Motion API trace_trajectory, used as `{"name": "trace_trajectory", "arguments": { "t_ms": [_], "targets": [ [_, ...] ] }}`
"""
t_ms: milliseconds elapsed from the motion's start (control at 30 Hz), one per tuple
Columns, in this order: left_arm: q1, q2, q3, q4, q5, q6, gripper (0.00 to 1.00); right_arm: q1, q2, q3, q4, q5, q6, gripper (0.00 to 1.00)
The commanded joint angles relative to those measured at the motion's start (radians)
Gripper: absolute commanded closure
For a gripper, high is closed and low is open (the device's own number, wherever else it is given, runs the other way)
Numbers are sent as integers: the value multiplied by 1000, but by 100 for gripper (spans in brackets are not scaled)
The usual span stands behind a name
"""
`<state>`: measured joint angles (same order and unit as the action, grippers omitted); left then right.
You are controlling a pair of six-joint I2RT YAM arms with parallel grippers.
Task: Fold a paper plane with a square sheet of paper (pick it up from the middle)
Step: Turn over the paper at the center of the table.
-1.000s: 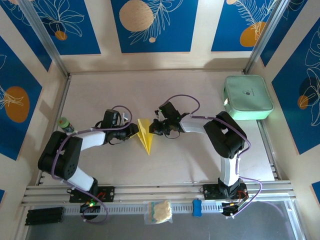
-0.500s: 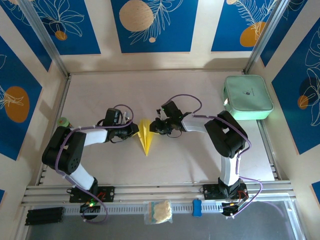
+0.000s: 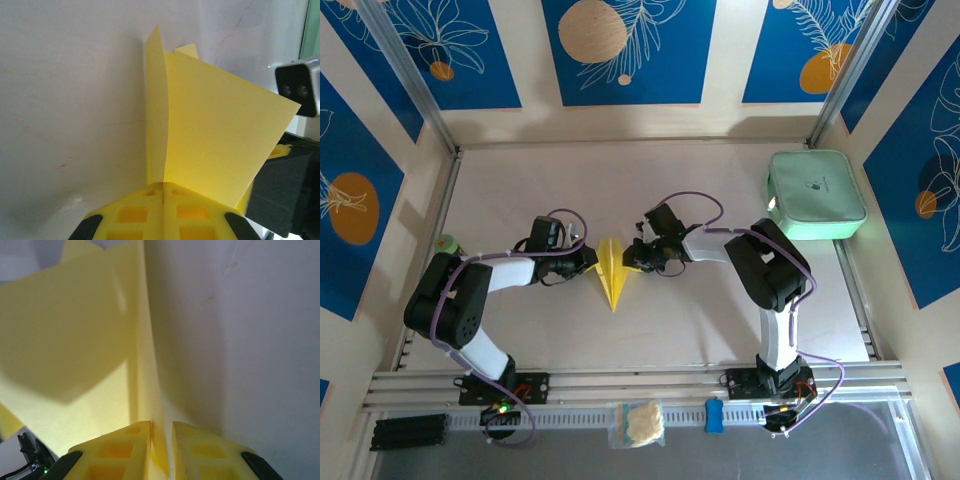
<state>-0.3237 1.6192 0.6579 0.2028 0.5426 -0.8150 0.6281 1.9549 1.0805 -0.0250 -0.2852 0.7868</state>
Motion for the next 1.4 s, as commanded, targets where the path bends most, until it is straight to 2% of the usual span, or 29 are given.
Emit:
{"name": "trace_trajectory", "arguments": {
  "t_ms": [0, 100, 233, 367, 667, 800, 900, 967, 1033, 1233, 1367],
  "targets": [
    [-5, 9, 24, 14, 13, -6, 100, 7, 21, 29, -35, -46, -24, 81],
    [-5, 8, 24, 12, 10, -5, 100, 7, 16, 23, -25, -53, -22, 83],
    [-6, -2, 22, 1, -3, -3, 100, 1, -2, 7, -15, -34, -12, 93],
    [-3, -31, 7, -26, -46, -5, 100, -7, -34, -18, -10, -1, -1, 98],
    [-3, -121, -41, -137, -164, -6, 100, -9, -82, -74, 7, 50, 24, 98],
    [-3, -131, -47, -161, -177, -12, 93, -3, -71, -74, 16, 44, 34, 99],
    [-3, -131, -32, -189, -172, -7, 80, 1, -59, -65, 16, 37, 35, 98],
    [-4, -145, -15, -239, -171, 2, 68, 2, -57, -57, 14, 34, 33, 98],
    [-6, -180, -20, -265, -167, 3, 63, 5, -58, -51, 7, 36, 30, 99],
    [-58, -283, -100, -192, -68, -57, 63, 7, -48, -36, -6, 33, 26, 99],
    [-120, -288, -121, -157, -73, -87, 66, 7, -44, -29, -10, 33, 22, 99]
  ]
}}
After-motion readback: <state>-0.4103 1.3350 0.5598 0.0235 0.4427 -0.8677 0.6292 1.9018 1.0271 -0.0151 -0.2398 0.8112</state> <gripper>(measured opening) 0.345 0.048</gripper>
